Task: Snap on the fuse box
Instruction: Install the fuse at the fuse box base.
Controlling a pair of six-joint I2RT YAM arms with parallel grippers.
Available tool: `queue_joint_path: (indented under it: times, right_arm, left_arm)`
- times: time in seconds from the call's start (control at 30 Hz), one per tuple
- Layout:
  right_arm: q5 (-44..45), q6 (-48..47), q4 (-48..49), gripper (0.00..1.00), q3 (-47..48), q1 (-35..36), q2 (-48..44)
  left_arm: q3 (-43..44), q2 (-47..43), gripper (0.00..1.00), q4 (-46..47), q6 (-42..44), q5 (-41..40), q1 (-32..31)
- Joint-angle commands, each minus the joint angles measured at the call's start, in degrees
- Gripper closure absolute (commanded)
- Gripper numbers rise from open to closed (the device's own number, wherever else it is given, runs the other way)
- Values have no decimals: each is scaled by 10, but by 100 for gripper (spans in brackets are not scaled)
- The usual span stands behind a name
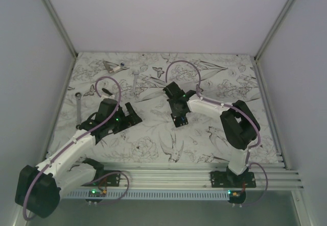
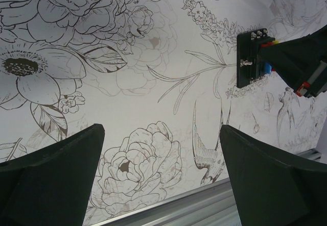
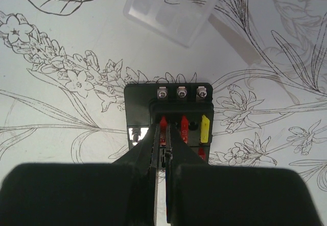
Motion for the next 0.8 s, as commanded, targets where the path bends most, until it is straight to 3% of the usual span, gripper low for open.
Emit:
queue_joint_path:
  times: [0.0, 0.27, 0.4, 0.77]
  right_arm:
    - [29, 13, -80, 100, -50, -3, 76]
    - [-7, 8, -98, 99, -19, 23, -18]
    - [-5, 9, -93, 84, -9, 34, -44]
    - [-10, -23, -18, 54, -26, 39, -144]
  left_arm:
    - [2, 2, 0, -15, -2, 6, 3]
    - [4, 1, 0, -16, -4, 8, 2]
    - [6, 0, 0, -17, -4, 7, 2]
    - [60, 44, 2, -66, 26, -50, 3]
